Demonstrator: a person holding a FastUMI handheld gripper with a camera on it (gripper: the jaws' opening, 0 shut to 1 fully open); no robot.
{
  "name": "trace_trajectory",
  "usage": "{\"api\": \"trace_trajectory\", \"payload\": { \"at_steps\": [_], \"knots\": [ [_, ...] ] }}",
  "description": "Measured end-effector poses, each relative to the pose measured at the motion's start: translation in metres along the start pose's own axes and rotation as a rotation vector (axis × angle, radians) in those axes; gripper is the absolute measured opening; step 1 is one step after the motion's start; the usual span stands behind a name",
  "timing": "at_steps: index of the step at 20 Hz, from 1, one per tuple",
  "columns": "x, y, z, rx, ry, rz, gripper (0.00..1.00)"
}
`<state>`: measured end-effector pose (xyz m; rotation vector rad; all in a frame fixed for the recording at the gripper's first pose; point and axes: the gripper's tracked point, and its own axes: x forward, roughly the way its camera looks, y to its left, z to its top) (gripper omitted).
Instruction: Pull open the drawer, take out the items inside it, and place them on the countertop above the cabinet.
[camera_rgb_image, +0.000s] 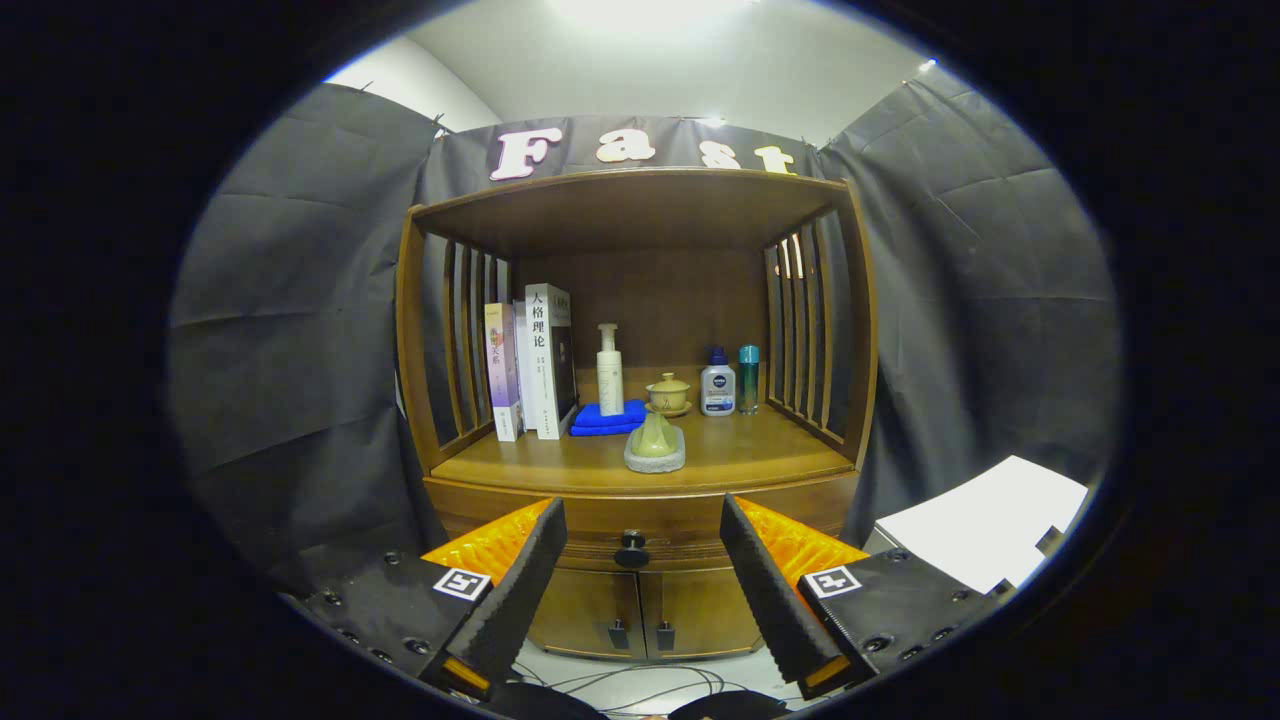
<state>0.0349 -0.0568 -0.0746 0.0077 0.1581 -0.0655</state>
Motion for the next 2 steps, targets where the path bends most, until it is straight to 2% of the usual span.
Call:
{"api": "trace_trajectory", "payload": {
  "at_steps": [2],
  "knots": [
    [-0.0001,-0.0021,0.0015,0.010,-0.006,-0.005,0.98]
  ]
}}
